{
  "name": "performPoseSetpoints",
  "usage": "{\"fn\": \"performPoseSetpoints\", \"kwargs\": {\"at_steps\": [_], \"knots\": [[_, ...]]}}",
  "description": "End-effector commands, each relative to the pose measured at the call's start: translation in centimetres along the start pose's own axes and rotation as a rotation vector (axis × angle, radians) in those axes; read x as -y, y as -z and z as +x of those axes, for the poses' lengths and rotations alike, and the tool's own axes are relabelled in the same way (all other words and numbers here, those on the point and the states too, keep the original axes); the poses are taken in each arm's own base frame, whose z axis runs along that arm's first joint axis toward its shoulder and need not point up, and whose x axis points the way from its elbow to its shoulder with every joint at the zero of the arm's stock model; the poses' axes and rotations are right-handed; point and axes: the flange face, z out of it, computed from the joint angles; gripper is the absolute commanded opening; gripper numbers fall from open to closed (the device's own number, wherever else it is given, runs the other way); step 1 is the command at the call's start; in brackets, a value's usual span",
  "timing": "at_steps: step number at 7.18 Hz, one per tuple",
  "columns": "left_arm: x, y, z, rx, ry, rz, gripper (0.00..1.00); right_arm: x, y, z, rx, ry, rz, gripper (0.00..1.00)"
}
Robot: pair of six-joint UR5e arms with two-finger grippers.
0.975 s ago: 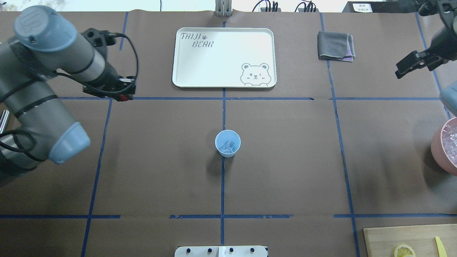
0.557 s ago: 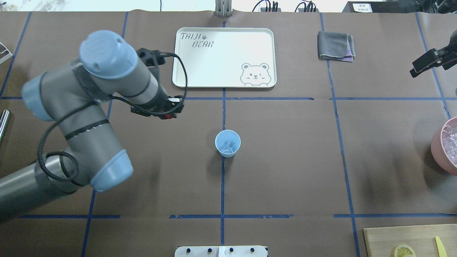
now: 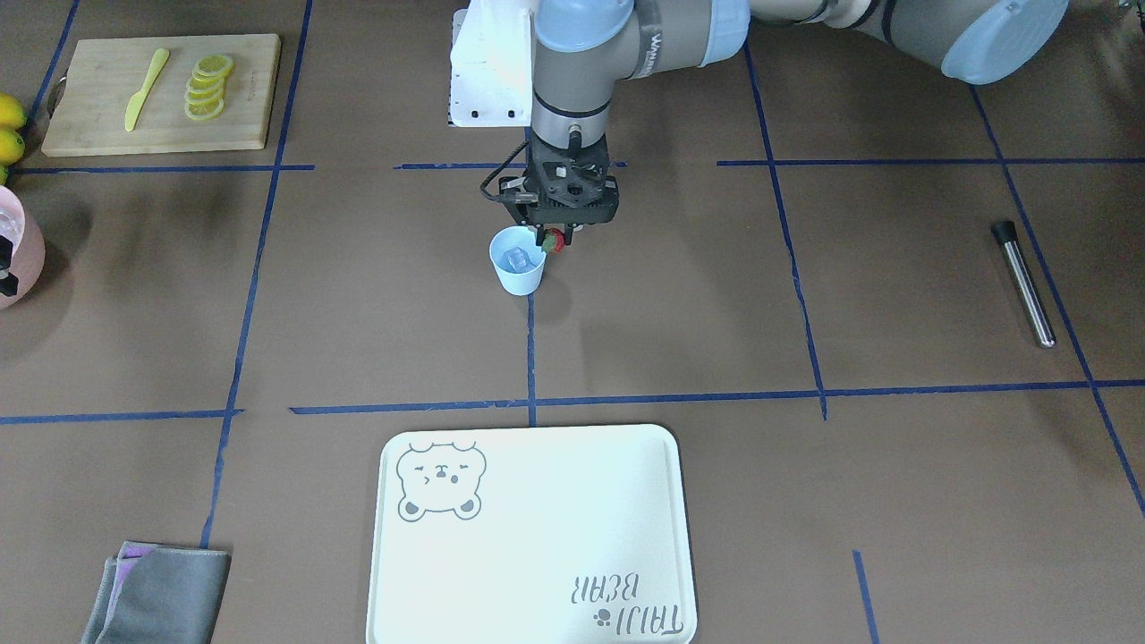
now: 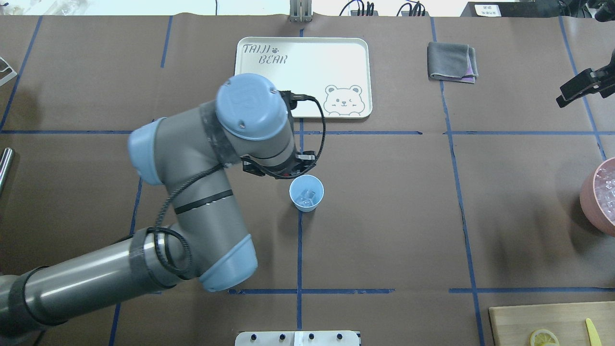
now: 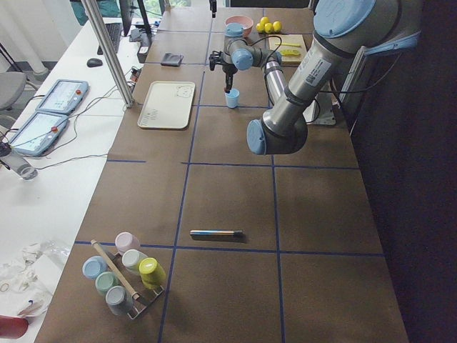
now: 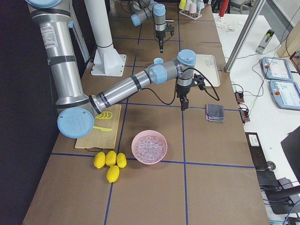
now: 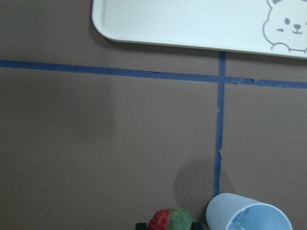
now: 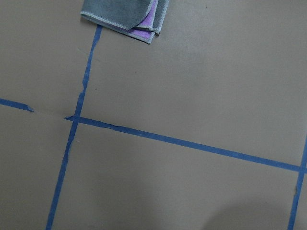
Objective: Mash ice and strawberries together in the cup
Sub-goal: 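Carry the strawberry with the left gripper over the blue cup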
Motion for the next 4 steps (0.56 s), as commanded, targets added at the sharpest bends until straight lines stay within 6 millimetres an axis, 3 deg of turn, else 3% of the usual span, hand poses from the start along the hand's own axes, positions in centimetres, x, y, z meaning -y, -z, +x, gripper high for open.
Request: {"fn": "performPoseSetpoints", "kwargs": {"at_steps": [1, 4], "knots": [[-0.4, -1.2, 1.5, 0.017, -0.001, 0.000, 0.04, -1.0, -0.6, 1.0, 0.004, 0.007, 0.016, 0.99], [-1.4, -1.7, 1.9, 0.016, -0.012, -0.013, 0.06, -1.2, -0.6, 1.3, 0.005, 0.002, 0.015, 0.99]]}}
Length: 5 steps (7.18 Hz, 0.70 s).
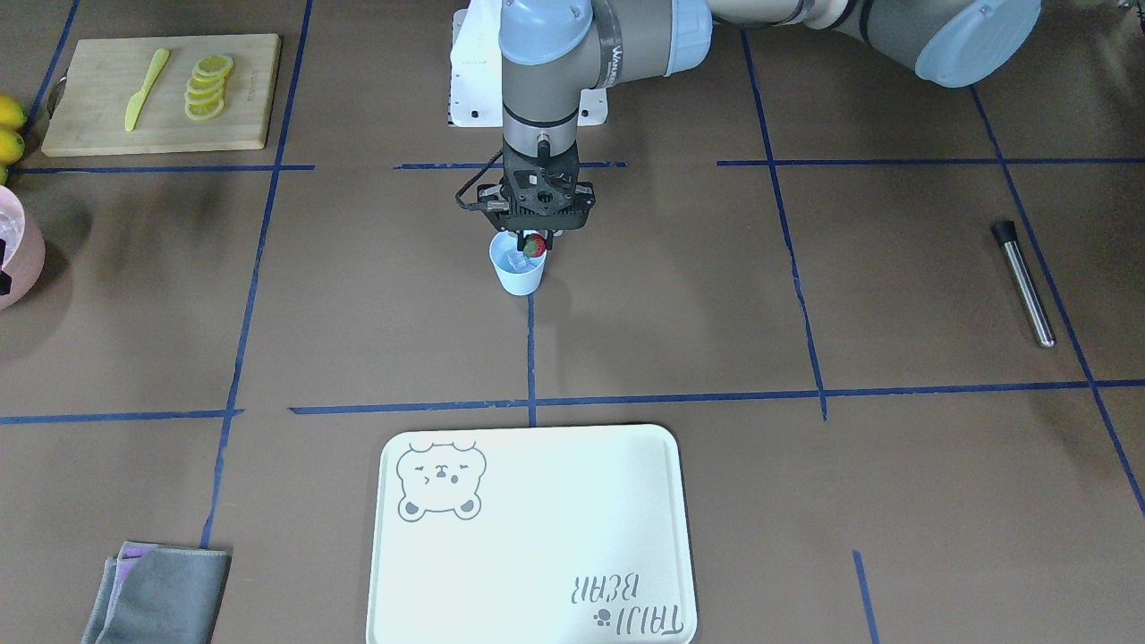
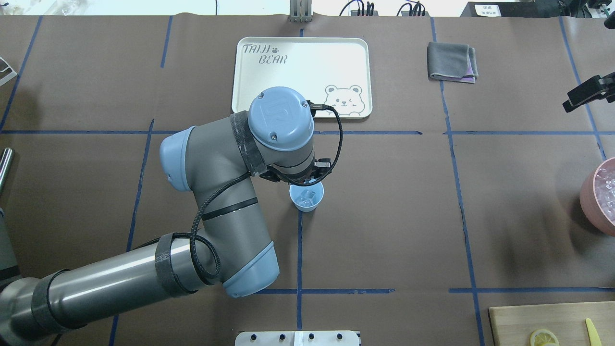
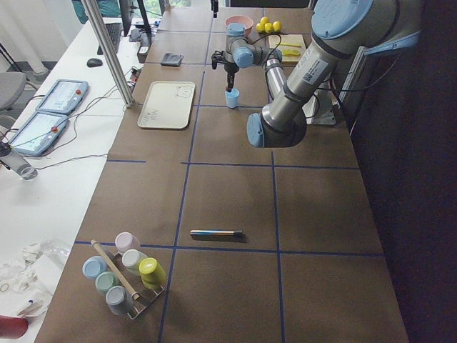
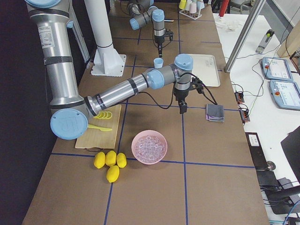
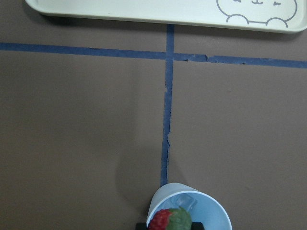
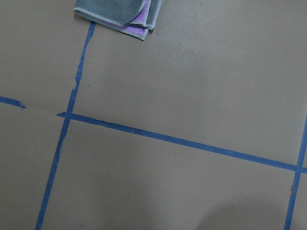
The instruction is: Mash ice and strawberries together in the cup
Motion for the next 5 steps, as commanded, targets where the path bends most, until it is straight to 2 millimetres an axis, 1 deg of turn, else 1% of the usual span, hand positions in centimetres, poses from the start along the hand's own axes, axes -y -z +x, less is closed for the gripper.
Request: {"fn": "performPoseSetpoints", "kwargs": {"at_steps": [1, 2, 3, 4, 5], "knots": [[-0.5, -0.2, 0.2, 0.001, -0.006, -0.005, 0.12, -0.2, -0.1, 0.2, 0.000, -0.002, -0.002, 0.99], [-1.0, -0.5, 0.3, 0.001, -0.011, -0.012, 0.33, -0.2, -0.1, 0.2, 0.000, -0.002, -0.002, 0.99], [-1.2, -0.6, 0.4, 0.000, -0.011, -0.015, 0.47, -0.2, -0.1, 0.2, 0.000, -0.002, -0.002, 0.99], [-1.9, -0.7, 0.7, -0.001, -0.018, -0.023, 0.50, -0.2, -0.1, 0.2, 0.000, -0.002, -0.002, 0.99], [-2.1, -0.7, 0.9, -0.005, -0.021, -0.024, 0.50, -0.2, 0.0, 0.2, -0.001, -0.003, -0.001, 0.99]]}}
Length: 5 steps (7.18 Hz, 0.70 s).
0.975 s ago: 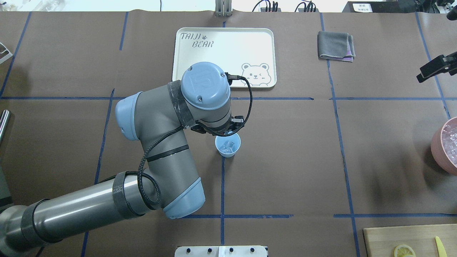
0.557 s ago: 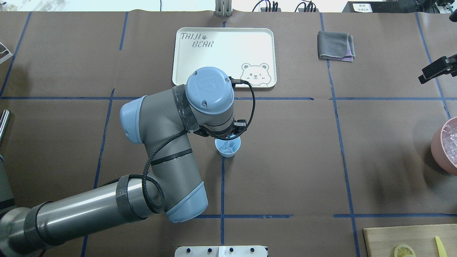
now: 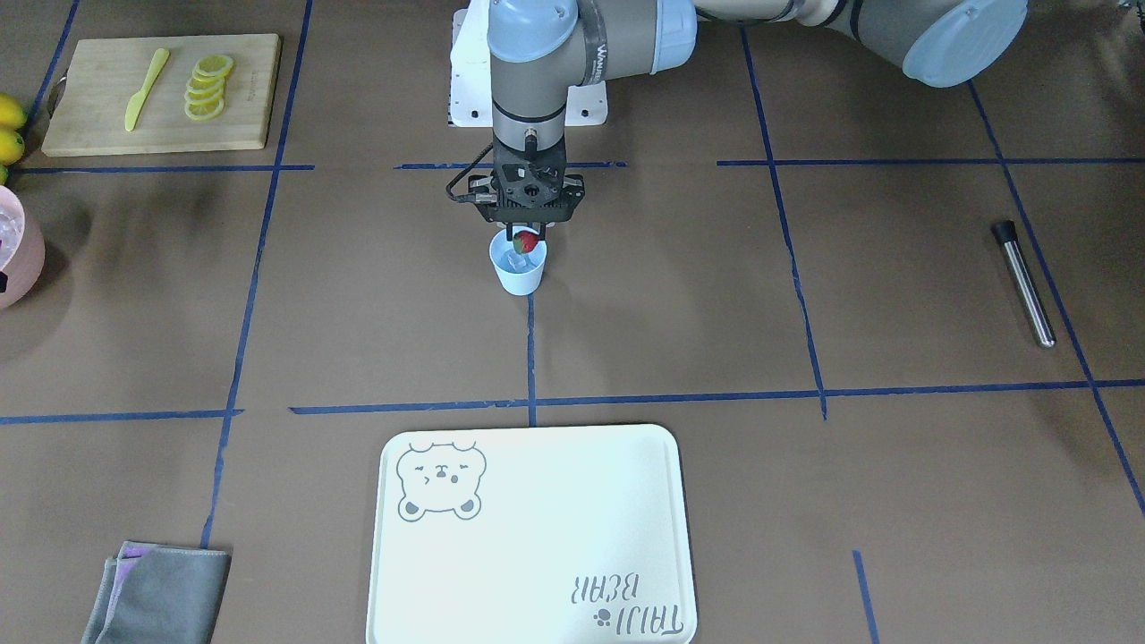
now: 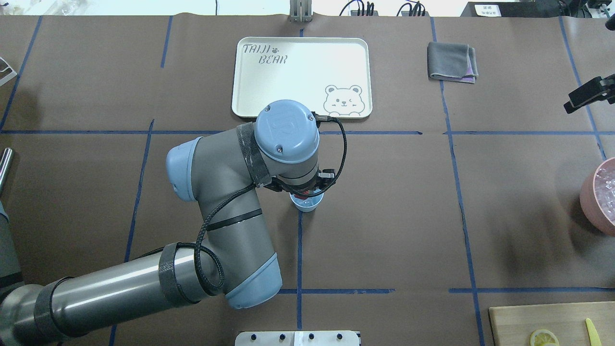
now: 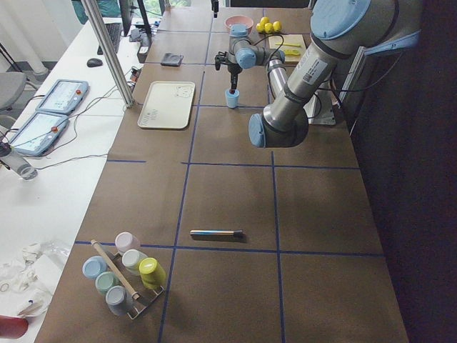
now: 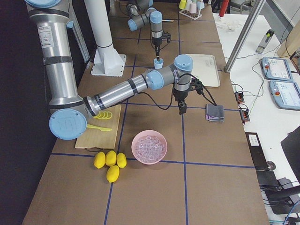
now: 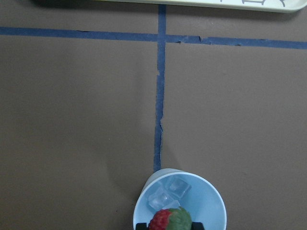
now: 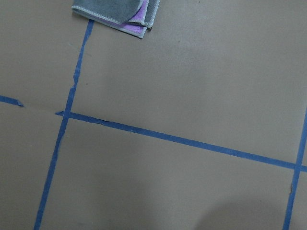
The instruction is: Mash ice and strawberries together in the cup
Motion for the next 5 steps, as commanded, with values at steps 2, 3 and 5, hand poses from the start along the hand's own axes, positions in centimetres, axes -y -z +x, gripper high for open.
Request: {"fn": "performPoseSetpoints", "kwargs": {"at_steps": [2, 3, 5], "knots": [[-0.6, 0.2, 0.3, -0.007, -0.008, -0.004, 0.52, 0.0, 0.1, 0.2, -0.001, -0.004, 0.001, 0.99], [-0.3, 0.6, -0.1, -0.008, -0.009, 0.002, 0.53, -0.5, -0.2, 1.2, -0.001, -0.012, -0.008, 0.99], [4.1, 2.0, -4.1, 0.013, 0.007, 0.047, 0.72, -2.4, -1.6, 8.9, 0.042, 0.000, -0.014, 0.99]]}}
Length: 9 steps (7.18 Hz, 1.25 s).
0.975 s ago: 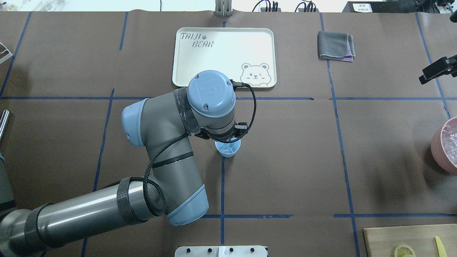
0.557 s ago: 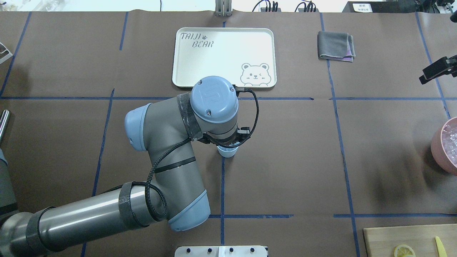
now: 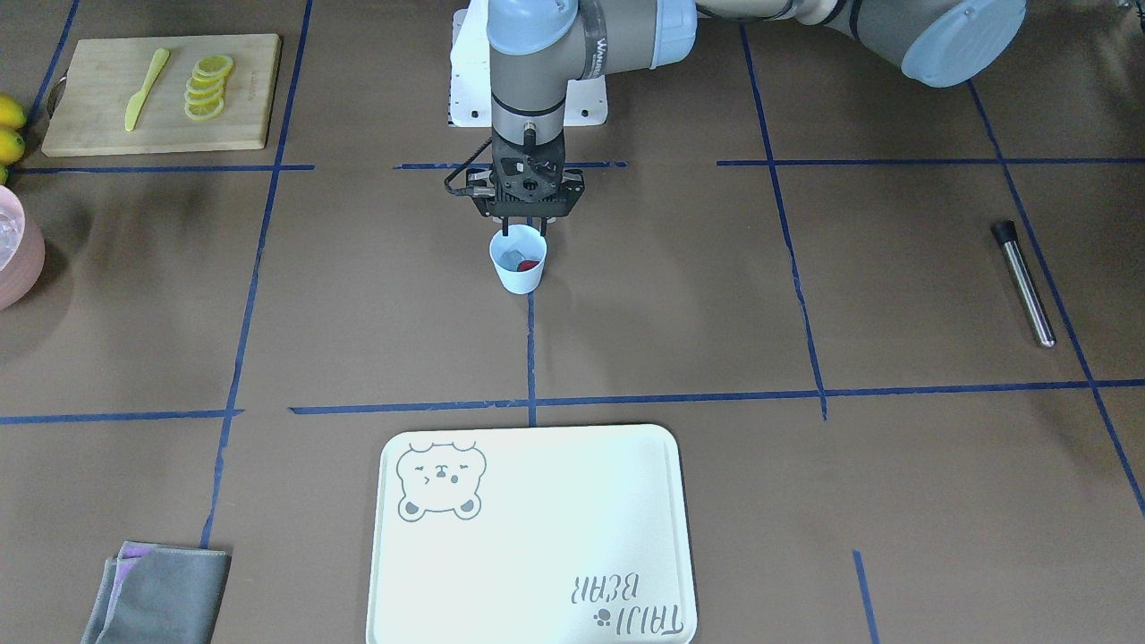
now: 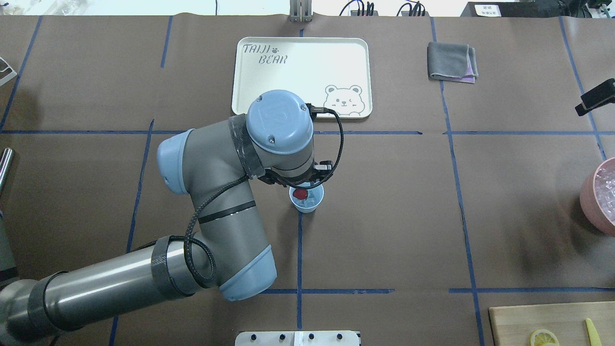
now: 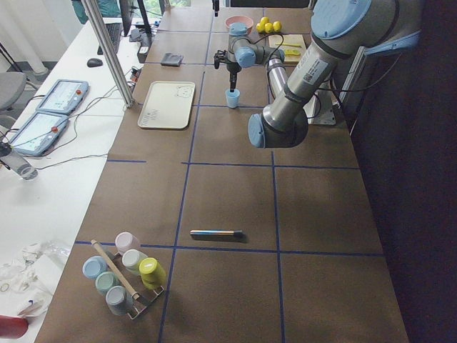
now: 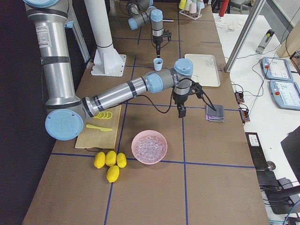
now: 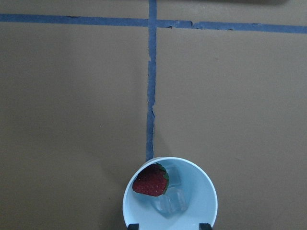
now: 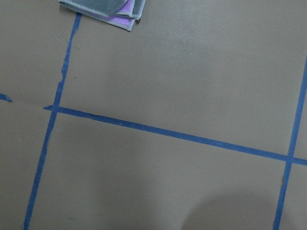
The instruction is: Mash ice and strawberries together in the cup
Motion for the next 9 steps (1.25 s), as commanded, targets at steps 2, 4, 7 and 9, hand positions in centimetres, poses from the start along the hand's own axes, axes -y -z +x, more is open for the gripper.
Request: {"fn": "performPoseSetpoints", "kwargs": {"at_steps": [2, 4, 7, 9], "knots": [[5.3, 1.8, -9.4, 0.027, -0.030, 0.018, 1.00, -4.7, -2.7, 14.0, 0.087, 0.032, 0.054, 0.99], [9.2, 3.3, -17.4, 0.074, -0.078, -0.012, 1.00, -6.6, -2.4, 16.0, 0.078, -0.007, 0.065, 0.99], [15.3, 4.9, -33.1, 0.160, -0.166, -0.091, 1.00, -7.2, -1.0, 17.2, 0.045, -0.038, 0.087, 0.99], [17.8, 7.9, -43.9, 0.125, -0.154, -0.128, 1.00, -8.5, -1.0, 18.6, -0.013, -0.061, 0.084, 0.99]]}}
